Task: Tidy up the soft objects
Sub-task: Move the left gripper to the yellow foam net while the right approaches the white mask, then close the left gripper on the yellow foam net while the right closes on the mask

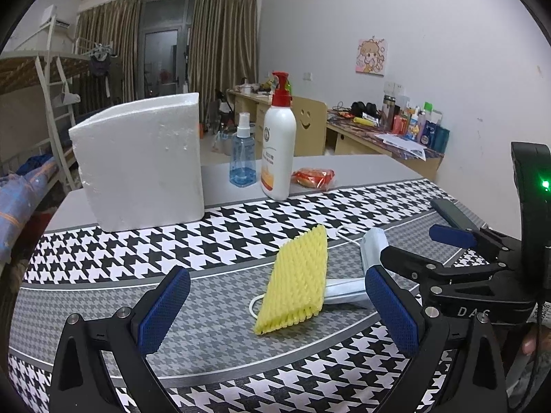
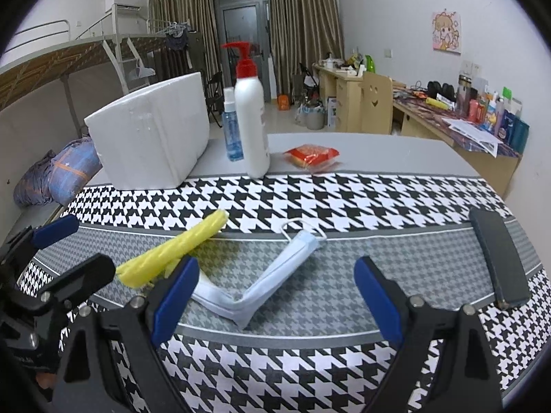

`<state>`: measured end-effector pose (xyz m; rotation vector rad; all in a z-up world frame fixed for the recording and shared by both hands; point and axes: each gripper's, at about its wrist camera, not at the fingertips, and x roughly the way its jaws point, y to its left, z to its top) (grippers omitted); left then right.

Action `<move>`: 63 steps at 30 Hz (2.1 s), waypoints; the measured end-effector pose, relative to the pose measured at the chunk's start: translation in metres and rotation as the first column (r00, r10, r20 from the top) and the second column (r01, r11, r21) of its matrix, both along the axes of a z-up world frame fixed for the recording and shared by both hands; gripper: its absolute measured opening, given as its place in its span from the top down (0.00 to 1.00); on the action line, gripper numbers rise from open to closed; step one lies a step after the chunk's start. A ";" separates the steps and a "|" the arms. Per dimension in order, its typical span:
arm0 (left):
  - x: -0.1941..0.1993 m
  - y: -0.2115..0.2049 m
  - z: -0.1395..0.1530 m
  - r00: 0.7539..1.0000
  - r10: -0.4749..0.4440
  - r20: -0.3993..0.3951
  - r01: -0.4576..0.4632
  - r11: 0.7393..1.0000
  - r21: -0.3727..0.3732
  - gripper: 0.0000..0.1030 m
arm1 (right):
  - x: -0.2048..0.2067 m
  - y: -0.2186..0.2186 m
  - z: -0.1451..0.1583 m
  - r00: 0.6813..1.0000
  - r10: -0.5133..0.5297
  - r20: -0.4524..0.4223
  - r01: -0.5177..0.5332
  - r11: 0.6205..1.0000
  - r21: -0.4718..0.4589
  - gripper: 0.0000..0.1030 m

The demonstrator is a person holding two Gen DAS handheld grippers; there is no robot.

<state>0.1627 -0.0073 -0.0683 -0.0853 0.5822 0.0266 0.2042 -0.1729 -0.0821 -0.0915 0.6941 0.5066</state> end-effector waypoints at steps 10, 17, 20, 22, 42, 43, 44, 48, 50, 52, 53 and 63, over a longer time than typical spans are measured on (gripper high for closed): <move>0.010 0.000 -0.011 0.999 0.000 -0.035 0.000 1.000 0.005 0.01 | 0.012 0.006 -0.016 0.996 0.020 -0.091 -0.020 1.000 0.002 0.10; 0.015 0.001 -0.013 0.999 0.000 -0.051 0.000 1.000 0.001 0.01 | 0.014 0.011 -0.022 0.991 0.041 -0.126 -0.043 0.999 -0.009 0.25; 0.018 -0.001 -0.015 0.998 -0.007 -0.057 0.007 1.000 0.004 0.01 | 0.015 0.013 -0.024 0.989 0.048 -0.138 -0.050 0.999 -0.014 0.30; 0.019 -0.003 -0.017 0.998 -0.011 -0.062 0.012 1.000 0.005 0.01 | 0.017 0.015 -0.027 0.985 0.061 -0.160 -0.064 0.998 -0.011 0.42; 0.035 -0.021 -0.035 0.980 -0.109 -0.165 0.104 0.994 -0.038 0.19 | 0.017 0.004 -0.029 0.978 0.074 -0.195 -0.070 0.997 0.031 0.67; 0.036 -0.020 -0.036 0.979 -0.110 -0.169 0.104 0.994 -0.045 0.25 | 0.017 0.004 -0.029 0.978 0.076 -0.195 -0.071 0.997 0.031 0.67; 0.037 -0.020 -0.038 0.979 -0.113 -0.172 0.106 0.993 -0.052 0.28 | 0.017 0.004 -0.029 0.978 0.078 -0.193 -0.073 0.997 0.031 0.67; 0.038 -0.023 -0.039 0.976 -0.128 -0.176 0.121 0.991 -0.052 0.46 | 0.016 0.004 -0.029 0.978 0.078 -0.193 -0.074 0.997 0.030 0.67; 0.038 -0.024 -0.040 0.975 -0.131 -0.181 0.125 0.991 -0.046 0.55 | 0.015 0.005 -0.028 0.978 0.078 -0.191 -0.074 0.997 0.028 0.67; 0.039 -0.026 -0.040 0.973 -0.137 -0.183 0.131 0.990 -0.046 0.68 | 0.015 0.004 -0.028 0.978 0.078 -0.191 -0.074 0.997 0.028 0.67; 0.039 -0.026 -0.040 0.973 -0.141 -0.184 0.134 0.990 -0.048 0.70 | 0.015 0.004 -0.028 0.978 0.077 -0.192 -0.073 0.997 0.027 0.67; 0.029 -0.011 -0.029 0.983 -0.106 -0.147 0.096 0.993 -0.071 0.88 | 0.012 0.002 -0.024 0.982 0.069 -0.177 -0.064 0.997 0.032 0.72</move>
